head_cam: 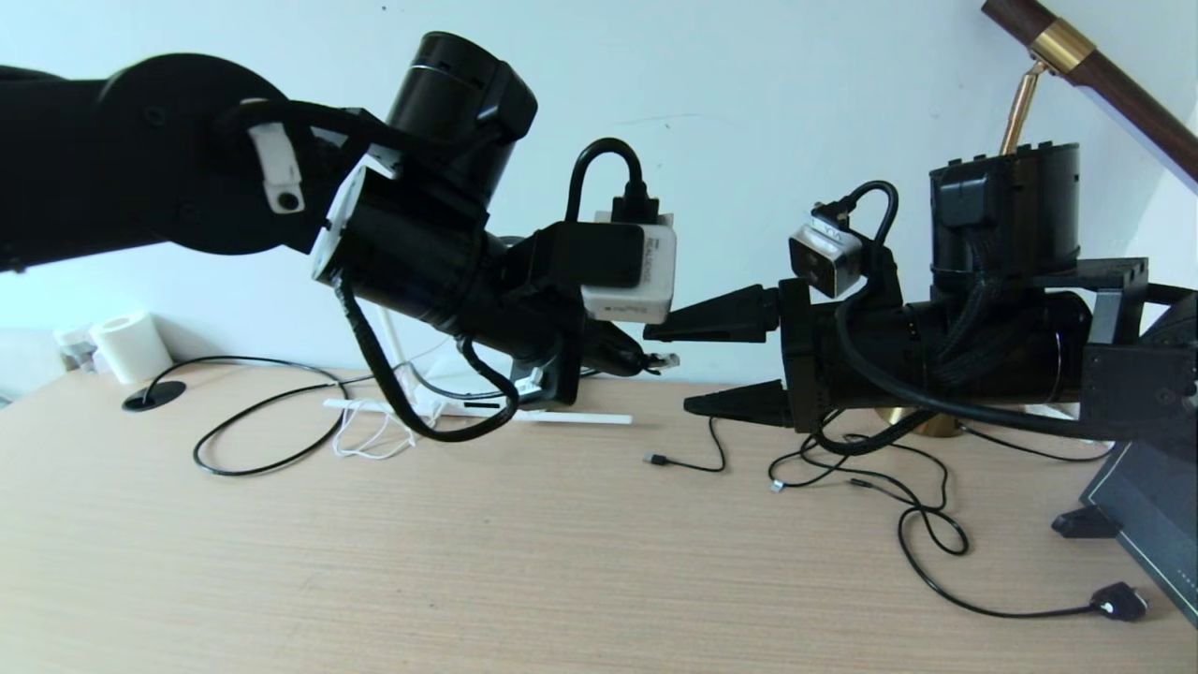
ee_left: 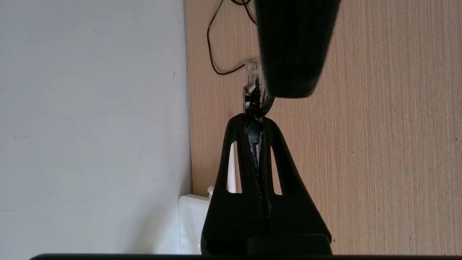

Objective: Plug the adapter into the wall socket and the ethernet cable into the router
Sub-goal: Hand it to the other hand

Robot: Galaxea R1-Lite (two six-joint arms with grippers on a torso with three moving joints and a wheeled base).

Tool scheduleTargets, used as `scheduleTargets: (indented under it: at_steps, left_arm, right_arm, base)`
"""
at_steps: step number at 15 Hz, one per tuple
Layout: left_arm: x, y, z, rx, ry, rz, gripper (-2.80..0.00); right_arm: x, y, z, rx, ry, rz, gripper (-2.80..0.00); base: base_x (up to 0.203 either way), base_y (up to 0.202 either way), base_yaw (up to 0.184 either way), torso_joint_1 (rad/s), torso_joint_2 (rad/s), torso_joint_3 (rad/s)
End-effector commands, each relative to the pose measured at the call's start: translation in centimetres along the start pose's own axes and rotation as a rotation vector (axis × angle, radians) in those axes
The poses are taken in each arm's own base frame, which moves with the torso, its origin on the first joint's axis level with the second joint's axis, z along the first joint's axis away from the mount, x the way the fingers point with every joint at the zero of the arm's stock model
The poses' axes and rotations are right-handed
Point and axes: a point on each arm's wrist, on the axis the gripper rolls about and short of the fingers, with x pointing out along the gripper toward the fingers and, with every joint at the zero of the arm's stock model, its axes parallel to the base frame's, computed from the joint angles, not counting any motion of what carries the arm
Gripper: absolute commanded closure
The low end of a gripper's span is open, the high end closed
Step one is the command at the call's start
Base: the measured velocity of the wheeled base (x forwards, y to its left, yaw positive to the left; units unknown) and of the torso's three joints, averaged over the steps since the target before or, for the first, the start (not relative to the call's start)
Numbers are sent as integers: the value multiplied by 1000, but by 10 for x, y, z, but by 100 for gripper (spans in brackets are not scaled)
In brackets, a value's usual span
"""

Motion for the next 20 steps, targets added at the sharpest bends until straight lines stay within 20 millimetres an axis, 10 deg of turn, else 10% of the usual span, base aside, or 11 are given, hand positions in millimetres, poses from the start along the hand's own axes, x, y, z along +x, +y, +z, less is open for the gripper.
scheduleTargets:
  at_steps: [1, 20]
  left_arm:
    - [-1, -1, 1, 7, -20, -11, 0]
    - [-20, -11, 11, 22, -27, -10, 0]
  right_arm:
    - [-2, 2, -1, 1, 1, 7, 0]
    - [6, 3, -5, 24, -27, -9, 0]
  base:
    - [0, 0, 0, 0, 0, 0]
    - [0, 0, 0, 0, 0, 0]
